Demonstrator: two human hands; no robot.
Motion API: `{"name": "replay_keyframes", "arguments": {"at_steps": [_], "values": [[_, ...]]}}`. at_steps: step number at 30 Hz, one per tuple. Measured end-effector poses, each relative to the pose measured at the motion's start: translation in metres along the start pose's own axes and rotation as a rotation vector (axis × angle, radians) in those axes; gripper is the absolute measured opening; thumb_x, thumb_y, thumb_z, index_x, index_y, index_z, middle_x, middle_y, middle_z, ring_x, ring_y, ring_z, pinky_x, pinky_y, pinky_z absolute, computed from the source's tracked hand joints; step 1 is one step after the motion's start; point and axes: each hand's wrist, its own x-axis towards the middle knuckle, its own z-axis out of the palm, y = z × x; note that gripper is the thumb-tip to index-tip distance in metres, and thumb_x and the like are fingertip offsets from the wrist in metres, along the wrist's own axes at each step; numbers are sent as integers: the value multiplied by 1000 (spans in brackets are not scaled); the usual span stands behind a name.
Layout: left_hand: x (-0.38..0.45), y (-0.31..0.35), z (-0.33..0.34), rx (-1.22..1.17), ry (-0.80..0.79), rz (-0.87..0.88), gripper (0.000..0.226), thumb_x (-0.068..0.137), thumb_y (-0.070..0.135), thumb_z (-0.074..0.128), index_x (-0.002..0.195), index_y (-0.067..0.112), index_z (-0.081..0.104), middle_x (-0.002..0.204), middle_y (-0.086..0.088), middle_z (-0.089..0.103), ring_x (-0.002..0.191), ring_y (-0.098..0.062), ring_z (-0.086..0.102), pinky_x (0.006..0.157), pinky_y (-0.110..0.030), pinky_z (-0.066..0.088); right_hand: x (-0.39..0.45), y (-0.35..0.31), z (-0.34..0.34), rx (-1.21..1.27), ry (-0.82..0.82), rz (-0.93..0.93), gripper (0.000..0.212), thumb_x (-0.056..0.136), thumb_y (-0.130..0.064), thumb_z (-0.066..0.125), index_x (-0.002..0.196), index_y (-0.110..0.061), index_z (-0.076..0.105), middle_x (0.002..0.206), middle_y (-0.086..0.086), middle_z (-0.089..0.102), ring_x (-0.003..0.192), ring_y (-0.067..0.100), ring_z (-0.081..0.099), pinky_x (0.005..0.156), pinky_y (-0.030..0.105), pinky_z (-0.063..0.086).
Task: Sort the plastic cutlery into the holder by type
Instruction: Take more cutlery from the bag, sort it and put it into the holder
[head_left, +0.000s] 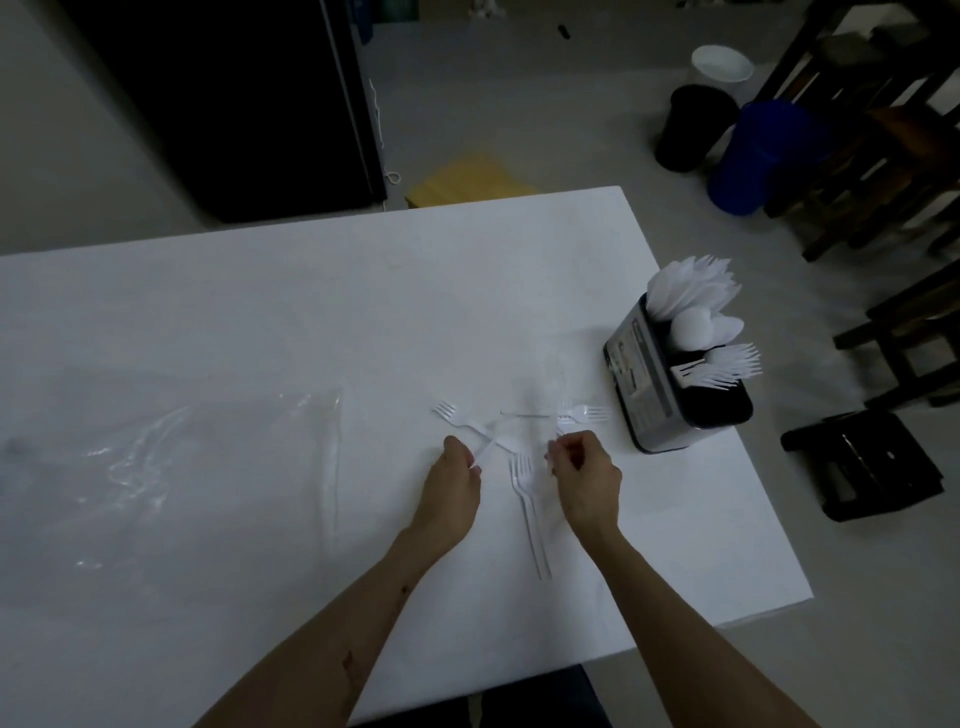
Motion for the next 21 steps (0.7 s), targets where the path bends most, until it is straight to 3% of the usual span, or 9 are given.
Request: {"name": "replay_keyframes", "arguments": {"at_steps": [3,6,9,12,14,17,19,21], "values": [[-7,-2,-1,-532,27,-223,24,97,5,40,116,19,41,99,-2,61,81,-14,55,63,-19,42,-7,-9,-2,243,-131,114,7,92,-24,66,89,-20,71,80,-2,73,72,11,65,66,27,50],[-7,8,-2,-1051,13,-509,22,96,26,49,117,22,52,100,0,57,81,-13,50,66,-25,35,-13,-17,-2,270,-377,169,8,90,-22,68,91,-17,74,83,1,76,71,12,65,58,26,46],[-7,6,-2,-1212,-94,-547,41,93,48,49,120,19,57,115,3,64,99,-17,56,71,-29,36,-20,-20,-1,220,-556,188,11,90,-18,70,94,-9,73,79,3,76,64,10,66,53,21,45],[-7,4,-3,-1222,-125,-526,37,95,37,53,123,13,56,114,1,65,97,-19,58,72,-30,36,-25,-18,0,184,-644,185,12,88,-15,72,92,-4,72,78,6,74,62,11,65,51,20,44],[-8,6,-3,-1219,-83,-518,20,100,23,46,110,10,58,97,0,60,87,-16,55,71,-28,37,-25,-15,2,119,-587,163,16,86,-22,74,90,-6,70,79,6,75,64,14,68,52,21,48],[-8,2,-2,-1264,-33,-547,28,104,18,33,88,13,55,81,-3,49,79,-17,53,80,-29,41,-23,-1,4,-158,-264,114,26,83,-38,76,82,-14,64,73,0,70,67,17,68,60,28,54],[-9,-3,-1,-1234,-12,-543,26,103,18,35,88,11,55,80,-4,48,72,-18,53,72,-28,45,-23,10,2,-338,-152,113,30,81,-44,75,82,-19,59,76,-4,65,71,16,63,65,30,52],[-11,-6,1,-1161,-17,-536,21,103,15,37,92,10,54,81,-5,49,68,-16,50,66,-25,45,-24,17,0,-409,-182,121,31,79,-46,76,83,-20,59,79,-5,63,73,15,61,62,28,46]]}}
